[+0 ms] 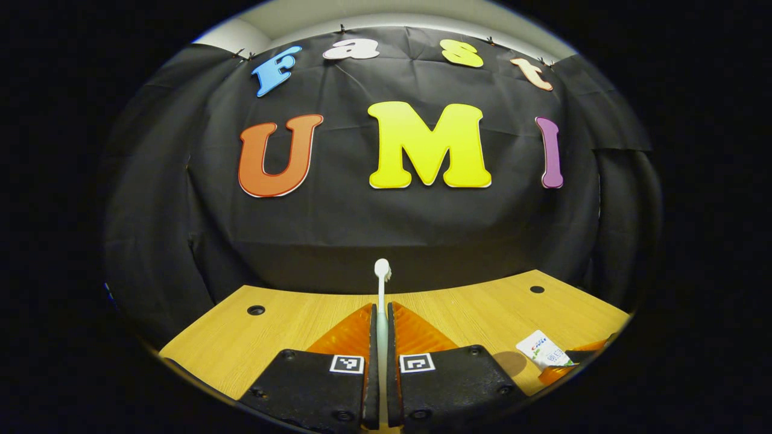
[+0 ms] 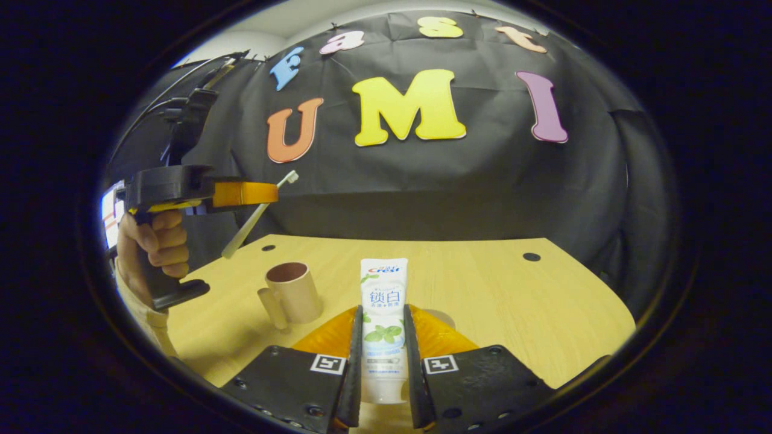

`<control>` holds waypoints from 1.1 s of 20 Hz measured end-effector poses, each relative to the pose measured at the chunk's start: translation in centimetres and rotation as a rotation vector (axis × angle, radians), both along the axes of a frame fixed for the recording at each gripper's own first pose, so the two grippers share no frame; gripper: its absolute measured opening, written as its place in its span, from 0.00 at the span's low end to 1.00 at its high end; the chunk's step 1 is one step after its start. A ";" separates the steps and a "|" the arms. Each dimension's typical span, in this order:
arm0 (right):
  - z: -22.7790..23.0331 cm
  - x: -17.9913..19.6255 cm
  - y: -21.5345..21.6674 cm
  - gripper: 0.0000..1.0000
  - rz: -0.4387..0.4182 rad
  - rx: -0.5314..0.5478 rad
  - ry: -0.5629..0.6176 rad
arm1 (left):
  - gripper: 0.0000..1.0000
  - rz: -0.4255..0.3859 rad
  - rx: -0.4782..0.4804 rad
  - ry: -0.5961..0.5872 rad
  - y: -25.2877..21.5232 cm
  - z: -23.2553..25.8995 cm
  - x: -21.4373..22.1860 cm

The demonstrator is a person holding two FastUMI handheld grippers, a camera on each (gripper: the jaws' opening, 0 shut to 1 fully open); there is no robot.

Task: Put the toothbrush and toothpaste on the desktop into the cup, then pick up the cup and place it on the coaster on the desktop.

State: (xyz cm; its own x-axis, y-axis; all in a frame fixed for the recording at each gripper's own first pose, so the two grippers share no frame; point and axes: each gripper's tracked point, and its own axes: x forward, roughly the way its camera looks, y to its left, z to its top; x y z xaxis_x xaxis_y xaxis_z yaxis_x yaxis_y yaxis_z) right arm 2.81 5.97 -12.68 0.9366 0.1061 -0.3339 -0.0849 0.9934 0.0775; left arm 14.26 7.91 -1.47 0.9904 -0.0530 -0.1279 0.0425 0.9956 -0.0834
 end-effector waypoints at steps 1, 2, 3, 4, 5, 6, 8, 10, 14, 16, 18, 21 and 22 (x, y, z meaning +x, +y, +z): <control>-0.2 0.3 0.1 0.32 -0.002 0.002 0.008 | 0.07 -0.012 -0.011 0.001 -0.2 -0.2 0.4; -0.5 0.6 0.2 0.32 -0.006 0.006 0.018 | 0.07 -0.025 -0.019 0.016 -0.5 -0.8 0.7; -0.4 0.8 0.3 0.32 -0.006 0.012 0.020 | 0.07 -0.039 -0.030 0.028 -0.7 -1.4 1.1; -0.5 1.0 0.3 0.32 -0.008 0.013 0.021 | 0.08 -0.052 -0.038 0.048 -0.9 -2.2 1.4; -0.6 1.2 0.3 0.33 -0.010 0.010 0.021 | 0.08 -0.050 -0.039 0.058 -0.7 -2.9 1.9; -0.7 1.3 0.3 0.34 -0.011 0.009 0.022 | 0.08 -0.035 -0.036 0.060 -0.2 -3.4 2.4; -1.0 1.5 0.5 0.35 -0.006 0.014 0.027 | 0.08 -0.021 -0.032 0.059 0.4 -4.0 2.7; -1.3 1.5 0.7 0.32 0.001 0.020 0.033 | 0.09 0.005 -0.024 0.052 1.0 -4.0 2.9; -1.7 1.6 0.9 0.33 0.007 0.028 0.043 | 0.11 -0.001 -0.027 0.057 0.8 -4.0 2.9; -1.8 1.5 0.8 0.33 0.003 0.024 0.044 | 0.12 0.002 -0.022 0.066 0.9 -4.4 2.8; -1.9 1.2 0.7 0.33 -0.001 0.023 0.046 | 0.12 -0.002 -0.035 0.076 0.9 -4.7 2.7; -1.7 1.3 0.5 0.33 -0.012 0.021 0.040 | 0.12 -0.008 -0.039 0.109 1.0 -5.6 2.4; -1.5 1.2 0.4 0.33 -0.016 0.019 0.037 | 0.13 0.001 -0.026 0.127 1.1 -5.9 2.2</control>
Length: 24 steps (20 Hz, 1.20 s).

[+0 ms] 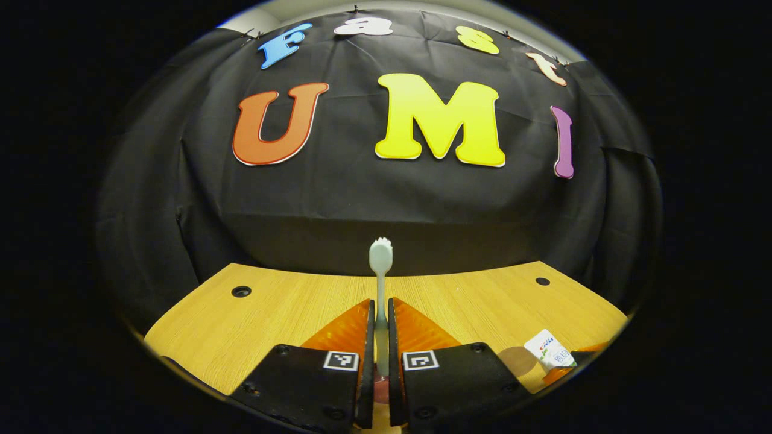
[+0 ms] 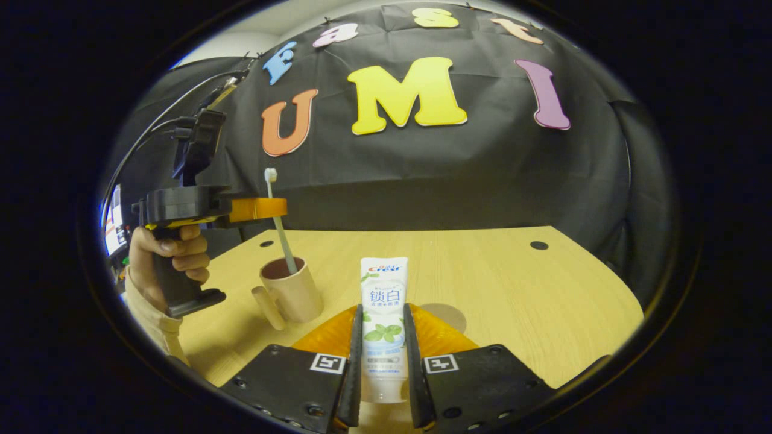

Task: Put the toothbrush and toothpaste on the desktop into the cup, then pick up the cup and place it on the coaster on the desktop.

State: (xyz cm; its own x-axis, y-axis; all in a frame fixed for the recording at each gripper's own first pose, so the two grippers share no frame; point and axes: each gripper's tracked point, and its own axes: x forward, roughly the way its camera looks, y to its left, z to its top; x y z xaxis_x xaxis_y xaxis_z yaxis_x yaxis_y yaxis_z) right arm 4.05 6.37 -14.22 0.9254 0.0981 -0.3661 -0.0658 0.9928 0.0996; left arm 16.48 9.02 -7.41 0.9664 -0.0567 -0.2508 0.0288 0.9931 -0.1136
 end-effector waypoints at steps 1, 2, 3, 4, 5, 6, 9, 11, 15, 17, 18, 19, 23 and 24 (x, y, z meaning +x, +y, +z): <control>0.2 0.0 0.0 0.32 -0.002 -0.002 -0.006 | 0.31 0.016 0.019 0.016 0.4 -0.3 -0.1; 0.4 0.1 0.0 0.33 -0.004 -0.006 -0.013 | 0.49 0.026 0.023 0.022 0.6 -0.3 -0.1; 0.6 0.2 0.1 0.32 -0.007 -0.011 -0.018 | 0.57 0.019 0.008 0.029 0.4 -0.5 -0.3; 0.7 0.2 0.2 0.32 -0.007 -0.012 -0.023 | 0.57 -0.004 -0.006 0.037 -0.1 -0.7 -0.7; 0.9 0.2 0.5 0.32 -0.004 -0.012 -0.027 | 0.63 -0.018 -0.013 0.050 -0.5 -0.9 -0.9; 1.0 0.2 0.8 0.33 -0.001 -0.014 -0.032 | 0.74 -0.012 -0.010 0.041 -0.1 -0.7 -0.9; 1.6 0.7 1.5 0.32 0.004 -0.028 -0.052 | 0.92 0.006 -0.008 0.024 0.9 0.0 -1.5; 2.1 1.1 2.3 0.32 0.011 -0.020 -0.065 | 0.98 0.011 -0.010 -0.001 1.4 0.8 -1.9; 4.0 2.5 4.3 0.32 0.029 -0.022 -0.123 | 0.99 0.019 -0.006 -0.074 2.6 3.3 -3.2; 4.8 3.0 5.7 0.32 0.046 -0.011 -0.146 | 0.99 0.028 -0.002 -0.117 3.7 4.5 -3.8; 5.2 3.5 6.4 0.34 0.055 -0.006 -0.156 | 0.98 0.031 0.002 -0.136 4.2 4.9 -4.0; 5.7 4.0 7.1 0.34 0.062 -0.008 -0.166 | 0.98 0.041 0.009 -0.147 4.7 5.1 -4.1; 7.6 6.0 10.4 0.32 0.079 0.009 -0.222 | 0.98 0.059 -0.005 -0.140 6.8 4.6 -4.3; 8.1 6.6 11.1 0.29 0.083 0.011 -0.235 | 0.98 0.063 -0.026 -0.138 7.3 4.5 -4.4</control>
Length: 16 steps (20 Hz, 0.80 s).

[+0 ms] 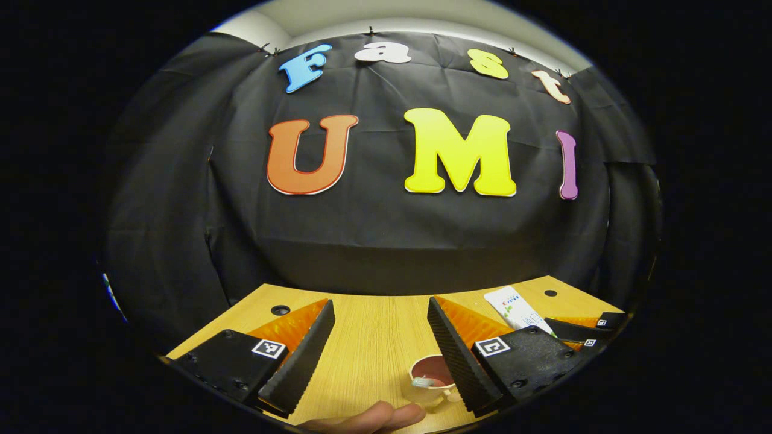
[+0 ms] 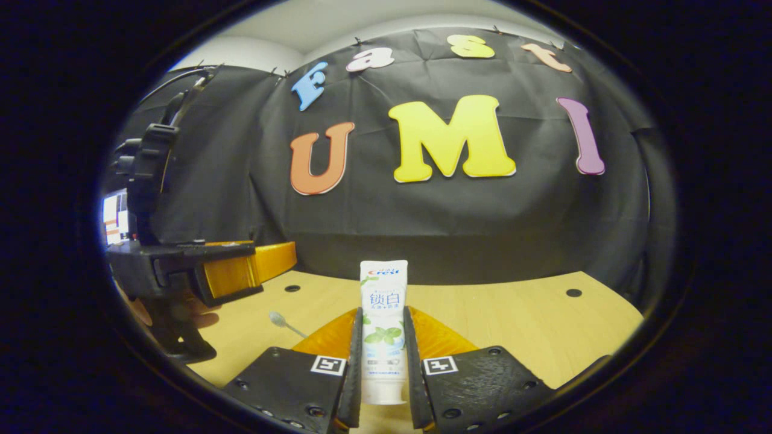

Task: Put the toothbrush and toothpaste on the desktop into the cup, then pick up the cup and place it on the coaster on the desktop.

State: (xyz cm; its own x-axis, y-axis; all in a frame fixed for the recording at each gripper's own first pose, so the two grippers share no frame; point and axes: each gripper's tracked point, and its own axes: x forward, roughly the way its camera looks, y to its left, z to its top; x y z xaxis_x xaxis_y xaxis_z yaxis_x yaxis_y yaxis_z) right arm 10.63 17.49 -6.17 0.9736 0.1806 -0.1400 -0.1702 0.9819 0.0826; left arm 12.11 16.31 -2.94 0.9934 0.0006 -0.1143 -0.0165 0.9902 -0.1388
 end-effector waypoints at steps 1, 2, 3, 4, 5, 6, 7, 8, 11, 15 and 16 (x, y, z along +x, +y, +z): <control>0.3 0.7 0.8 0.32 0.005 0.001 -0.016 | 0.98 0.007 -0.019 0.004 0.5 -0.1 -0.1; 0.6 1.5 1.5 0.32 0.014 0.000 -0.034 | 0.98 0.013 -0.032 0.009 0.8 -0.3 -0.1; 0.7 2.3 2.2 0.32 0.019 -0.008 -0.051 | 0.98 0.013 -0.044 0.011 1.1 -0.3 -0.2; 0.8 3.0 2.7 0.33 0.015 -0.017 -0.069 | 0.98 0.008 -0.052 0.015 1.0 -0.5 -0.1; 0.7 3.5 3.1 0.32 0.010 -0.023 -0.084 | 0.98 0.006 -0.054 0.020 1.1 -0.6 0.0; 0.7 4.0 3.5 0.32 0.008 -0.019 -0.095 | 0.99 0.006 -0.054 0.021 1.4 -0.6 0.0; 0.6 4.4 3.9 0.32 0.012 -0.008 -0.100 | 0.99 0.006 -0.051 0.019 1.6 -0.6 0.0; 0.6 4.9 4.2 0.32 0.015 0.008 -0.104 | 0.99 0.012 -0.050 0.011 1.8 -0.4 -0.1; 0.7 6.0 4.5 0.33 0.022 0.048 -0.114 | 0.98 0.026 -0.041 0.020 2.2 -0.8 0.0; -0.8 6.2 5.3 0.36 0.048 0.030 -0.090 | 0.98 0.021 -0.045 0.041 2.0 -1.3 0.1; -1.1 6.2 5.6 0.33 0.057 0.030 -0.079 | 0.98 0.018 -0.045 0.045 1.9 -1.5 0.1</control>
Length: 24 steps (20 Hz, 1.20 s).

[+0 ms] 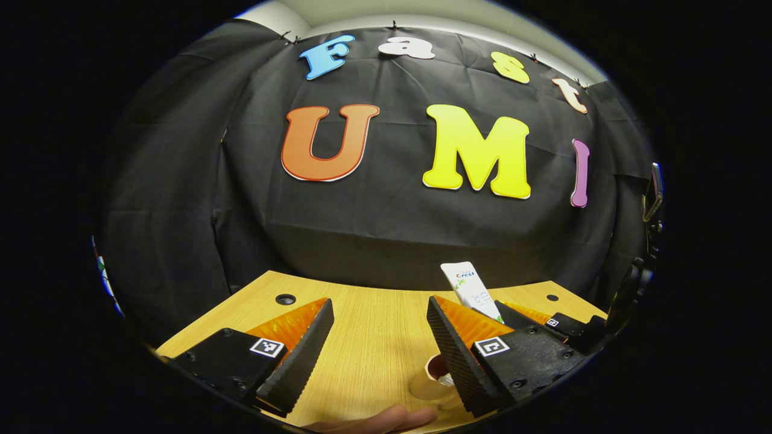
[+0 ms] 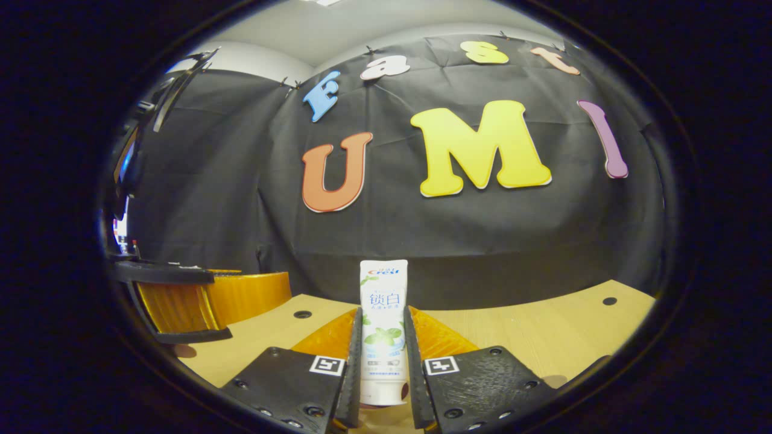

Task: Put the toothbrush and toothpaste on the desktop into the cup, then pick up the cup and place it on the coaster on the desktop.

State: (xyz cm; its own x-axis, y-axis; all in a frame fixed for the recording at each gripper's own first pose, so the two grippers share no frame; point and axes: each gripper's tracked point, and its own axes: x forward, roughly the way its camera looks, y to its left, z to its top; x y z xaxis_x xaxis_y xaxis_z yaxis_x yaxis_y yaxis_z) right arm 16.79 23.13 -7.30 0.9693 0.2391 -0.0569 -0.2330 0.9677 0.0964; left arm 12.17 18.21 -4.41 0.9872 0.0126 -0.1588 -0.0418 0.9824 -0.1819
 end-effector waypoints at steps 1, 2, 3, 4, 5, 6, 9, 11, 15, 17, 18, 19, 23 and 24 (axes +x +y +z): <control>-0.3 0.0 0.3 0.33 0.010 -0.001 0.008 | 0.99 -0.004 -0.004 -0.003 -0.1 0.1 0.0; -0.4 -0.2 0.5 0.33 0.015 -0.006 0.010 | 0.99 -0.008 -0.008 -0.007 -0.1 0.3 0.0; -0.5 -0.2 0.6 0.36 0.017 -0.012 0.010 | 0.99 -0.009 -0.010 -0.009 -0.2 0.4 0.1; -0.7 -0.3 0.7 0.36 0.018 -0.013 0.013 | 0.98 -0.007 -0.008 -0.007 -0.1 0.2 0.1; -0.9 -0.2 0.8 0.36 0.022 -0.010 0.018 | 0.98 -0.006 -0.007 -0.004 -0.1 0.1 0.1; -1.0 -0.2 0.8 0.39 0.025 -0.007 0.023 | 0.99 -0.007 -0.007 -0.004 -0.1 0.1 0.1; -1.0 -0.5 0.8 0.36 0.026 -0.010 0.031 | 0.99 -0.012 -0.011 -0.010 -0.3 0.3 -0.2; -0.1 -0.8 0.7 0.35 0.026 -0.007 0.003 | 0.99 -0.013 -0.009 -0.008 -0.3 0.3 0.0; 0.8 -1.3 0.3 0.35 0.017 0.000 -0.017 | 0.99 -0.015 -0.003 -0.006 -0.4 0.2 -0.1; 1.2 -1.7 -0.1 0.35 0.010 0.012 -0.015 | 0.99 -0.017 -0.003 -0.014 -0.6 0.5 -0.2; 1.6 -1.9 -0.3 0.35 0.007 0.015 -0.017 | 0.99 -0.015 -0.002 -0.018 -0.6 0.7 -0.3; 1.9 -2.2 -0.7 0.37 -0.004 0.016 -0.019 | 0.99 -0.011 0.002 -0.018 -0.6 0.7 -0.4; 3.6 -4.2 -1.9 0.51 -0.015 0.019 -0.037 | 0.99 0.011 0.030 -0.004 -0.7 0.8 -1.0; 3.9 -4.7 -2.5 0.54 -0.026 0.011 -0.043 | 0.99 0.027 0.035 -0.017 -0.6 1.5 -1.2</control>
State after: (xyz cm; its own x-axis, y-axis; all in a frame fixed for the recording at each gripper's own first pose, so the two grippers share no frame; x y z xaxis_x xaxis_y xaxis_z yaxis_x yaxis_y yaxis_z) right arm 12.08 20.68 -3.39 0.9768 0.2138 -0.0122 -0.2117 0.9725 0.0976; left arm 10.93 17.60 -2.94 0.9890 0.0447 -0.1412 -0.0657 0.9868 -0.1479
